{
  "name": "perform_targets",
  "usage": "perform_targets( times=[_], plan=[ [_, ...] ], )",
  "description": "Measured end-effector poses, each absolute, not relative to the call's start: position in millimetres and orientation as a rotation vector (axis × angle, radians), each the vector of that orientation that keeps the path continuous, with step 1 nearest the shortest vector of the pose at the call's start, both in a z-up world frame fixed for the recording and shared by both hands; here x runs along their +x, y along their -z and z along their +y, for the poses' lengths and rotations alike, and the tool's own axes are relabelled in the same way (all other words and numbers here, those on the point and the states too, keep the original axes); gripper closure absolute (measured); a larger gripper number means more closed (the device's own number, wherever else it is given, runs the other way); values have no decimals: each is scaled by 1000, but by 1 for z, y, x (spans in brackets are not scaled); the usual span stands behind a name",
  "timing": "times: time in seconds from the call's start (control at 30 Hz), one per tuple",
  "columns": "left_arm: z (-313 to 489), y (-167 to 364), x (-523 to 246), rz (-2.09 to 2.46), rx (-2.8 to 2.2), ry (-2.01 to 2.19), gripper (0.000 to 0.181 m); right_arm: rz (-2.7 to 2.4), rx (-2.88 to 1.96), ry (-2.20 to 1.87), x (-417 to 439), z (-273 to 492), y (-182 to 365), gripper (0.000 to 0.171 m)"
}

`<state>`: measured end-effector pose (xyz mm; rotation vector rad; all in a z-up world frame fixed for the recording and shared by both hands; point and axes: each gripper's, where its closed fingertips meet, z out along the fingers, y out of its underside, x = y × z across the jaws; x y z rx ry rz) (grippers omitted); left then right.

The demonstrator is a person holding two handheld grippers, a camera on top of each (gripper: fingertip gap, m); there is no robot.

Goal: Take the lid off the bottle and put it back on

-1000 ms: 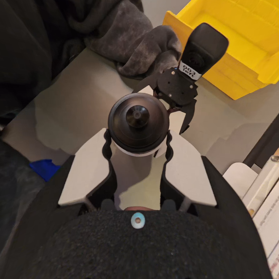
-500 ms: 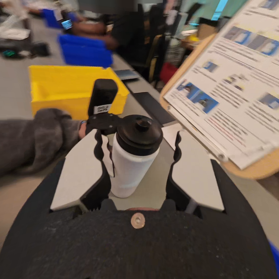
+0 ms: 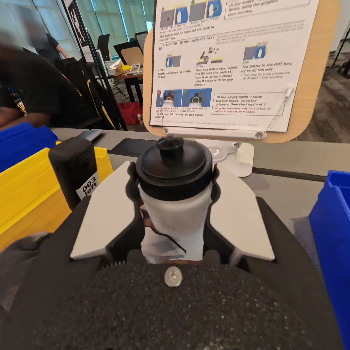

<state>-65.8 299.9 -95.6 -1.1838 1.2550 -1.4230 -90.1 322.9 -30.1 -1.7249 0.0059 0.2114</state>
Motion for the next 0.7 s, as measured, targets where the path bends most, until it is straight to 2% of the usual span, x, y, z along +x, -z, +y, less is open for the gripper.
perform_targets(
  times=[0.37, 0.7],
  plan=[
    [300, 96, -66, 1264, -1181, 1424, 96, -420, -1899, -378, -95, 318, 36, 96],
    [305, 95, -71, 1263, -1184, 1441, 96, -1135, -1965, -567, -102, 318, 41, 98]
  ],
)
